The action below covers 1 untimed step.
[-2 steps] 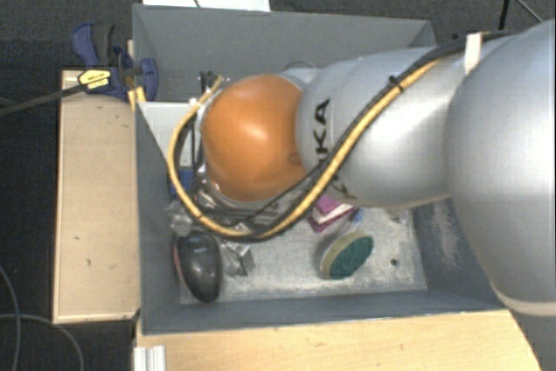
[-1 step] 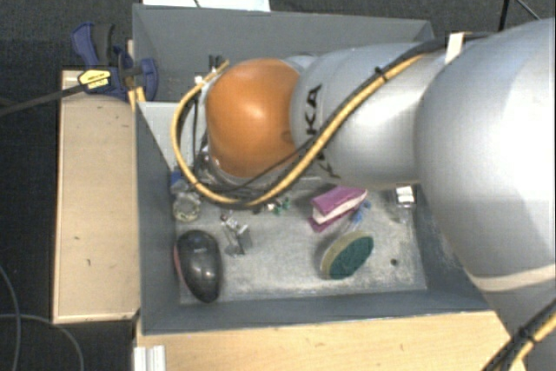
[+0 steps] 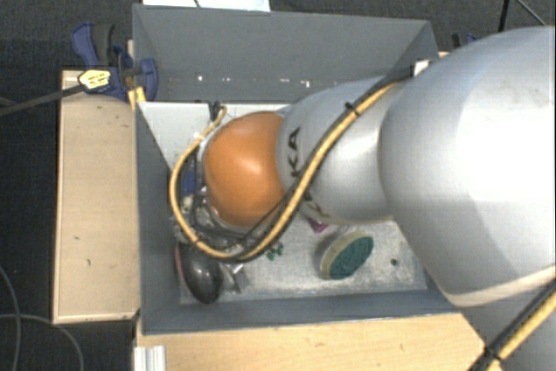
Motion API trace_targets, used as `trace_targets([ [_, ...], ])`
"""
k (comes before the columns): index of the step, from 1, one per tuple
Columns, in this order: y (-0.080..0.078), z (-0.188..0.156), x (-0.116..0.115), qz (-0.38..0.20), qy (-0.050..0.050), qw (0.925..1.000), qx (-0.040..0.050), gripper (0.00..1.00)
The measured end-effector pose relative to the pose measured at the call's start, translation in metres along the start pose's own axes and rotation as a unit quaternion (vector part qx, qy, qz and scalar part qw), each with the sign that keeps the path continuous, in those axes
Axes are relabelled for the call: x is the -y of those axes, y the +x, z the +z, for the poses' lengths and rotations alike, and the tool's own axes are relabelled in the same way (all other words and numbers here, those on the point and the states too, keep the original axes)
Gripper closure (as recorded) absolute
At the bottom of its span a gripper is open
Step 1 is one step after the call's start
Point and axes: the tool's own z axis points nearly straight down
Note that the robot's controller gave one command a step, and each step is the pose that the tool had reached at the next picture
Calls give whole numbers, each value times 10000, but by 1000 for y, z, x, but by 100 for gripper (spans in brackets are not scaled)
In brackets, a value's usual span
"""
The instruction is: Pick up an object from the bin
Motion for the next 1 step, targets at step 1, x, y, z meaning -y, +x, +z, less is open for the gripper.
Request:
trace_targets([
  [1, -1, -3, 0, 9, -11, 10000, -10, 100],
])
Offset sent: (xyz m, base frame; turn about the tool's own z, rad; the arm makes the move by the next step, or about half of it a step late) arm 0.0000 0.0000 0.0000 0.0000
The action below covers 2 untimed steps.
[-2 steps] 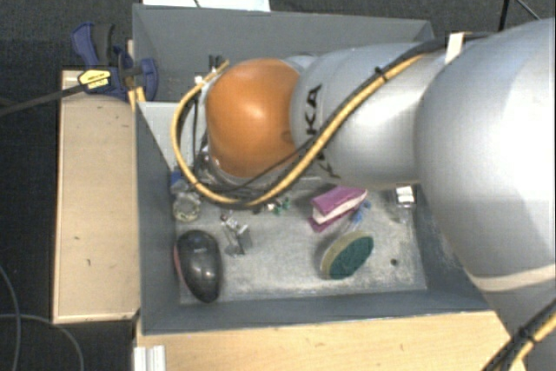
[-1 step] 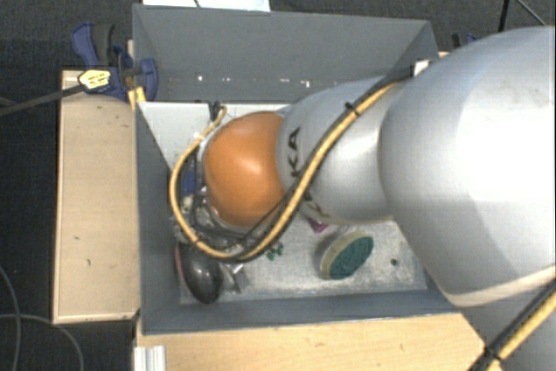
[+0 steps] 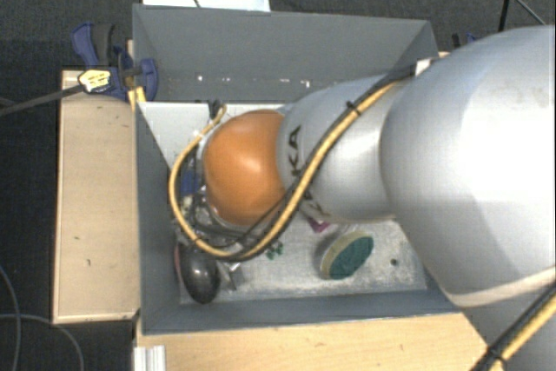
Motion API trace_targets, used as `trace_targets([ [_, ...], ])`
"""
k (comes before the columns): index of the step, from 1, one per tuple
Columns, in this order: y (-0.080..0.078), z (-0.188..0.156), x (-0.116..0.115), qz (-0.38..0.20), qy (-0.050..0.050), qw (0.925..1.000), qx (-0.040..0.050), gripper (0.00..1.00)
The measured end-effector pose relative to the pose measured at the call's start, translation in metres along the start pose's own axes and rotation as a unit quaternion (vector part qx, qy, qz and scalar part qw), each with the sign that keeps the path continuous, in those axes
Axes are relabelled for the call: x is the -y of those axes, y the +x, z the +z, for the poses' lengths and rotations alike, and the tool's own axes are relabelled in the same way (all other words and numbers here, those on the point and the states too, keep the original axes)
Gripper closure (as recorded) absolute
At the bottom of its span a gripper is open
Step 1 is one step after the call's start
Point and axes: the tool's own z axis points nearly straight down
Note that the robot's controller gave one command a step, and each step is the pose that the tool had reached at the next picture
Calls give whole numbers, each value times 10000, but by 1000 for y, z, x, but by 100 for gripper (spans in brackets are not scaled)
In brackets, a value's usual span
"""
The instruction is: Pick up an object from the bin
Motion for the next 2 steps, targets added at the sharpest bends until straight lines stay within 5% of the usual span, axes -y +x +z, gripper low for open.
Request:
trace_targets([
  [1, -9, -157, -12, -268, -16, 9996, -44, 100],
  [2, -7, -152, -12, -267, -27, 9996, -86, 0],
])
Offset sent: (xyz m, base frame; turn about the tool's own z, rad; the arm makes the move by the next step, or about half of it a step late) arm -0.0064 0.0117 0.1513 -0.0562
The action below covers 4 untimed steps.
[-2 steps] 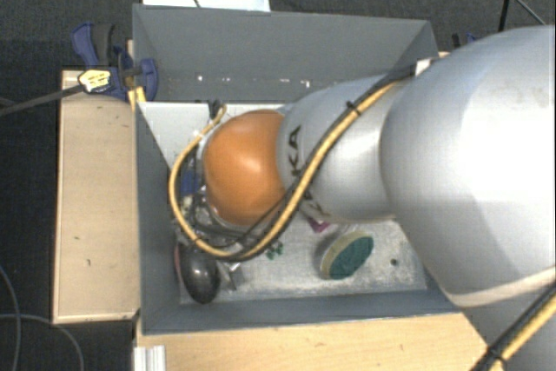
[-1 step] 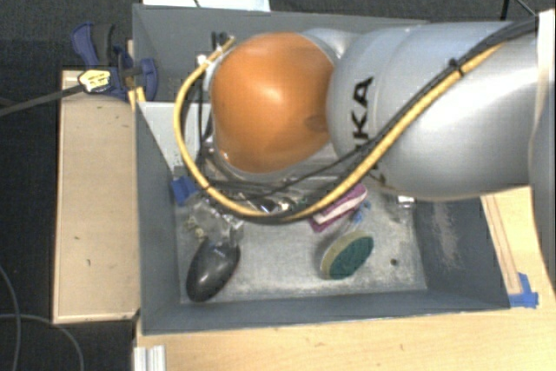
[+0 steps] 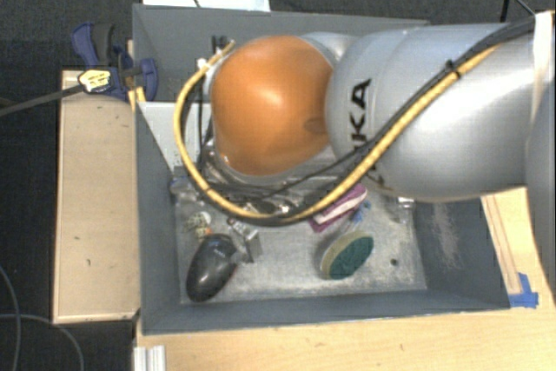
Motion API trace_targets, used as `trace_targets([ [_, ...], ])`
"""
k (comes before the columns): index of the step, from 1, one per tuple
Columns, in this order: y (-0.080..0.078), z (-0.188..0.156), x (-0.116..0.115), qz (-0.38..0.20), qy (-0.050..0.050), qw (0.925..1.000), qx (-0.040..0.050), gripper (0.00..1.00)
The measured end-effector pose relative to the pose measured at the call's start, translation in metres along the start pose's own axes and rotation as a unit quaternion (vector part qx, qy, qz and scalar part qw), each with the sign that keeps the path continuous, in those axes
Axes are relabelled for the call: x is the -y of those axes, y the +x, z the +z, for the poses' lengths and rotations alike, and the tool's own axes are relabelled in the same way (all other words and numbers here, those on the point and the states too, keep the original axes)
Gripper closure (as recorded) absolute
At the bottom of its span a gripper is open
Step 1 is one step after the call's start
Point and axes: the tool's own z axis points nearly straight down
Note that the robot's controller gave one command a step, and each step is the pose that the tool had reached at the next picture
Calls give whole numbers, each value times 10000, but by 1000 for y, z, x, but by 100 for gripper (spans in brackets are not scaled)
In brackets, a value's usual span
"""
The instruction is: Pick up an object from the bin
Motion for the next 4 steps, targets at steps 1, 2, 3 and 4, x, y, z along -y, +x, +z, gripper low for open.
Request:
trace_targets([
  [1, 38, 95, 16, -67, -13, 10000, -50, 0],
  [2, 37, 157, 22, -1370, 14, 9905, 77, 0],
  [3, 39, 158, 23, -1354, 11, 9908, 42, 100],
  [4, 31, 104, 69, -1934, 18, 9811, 11, 100],
])
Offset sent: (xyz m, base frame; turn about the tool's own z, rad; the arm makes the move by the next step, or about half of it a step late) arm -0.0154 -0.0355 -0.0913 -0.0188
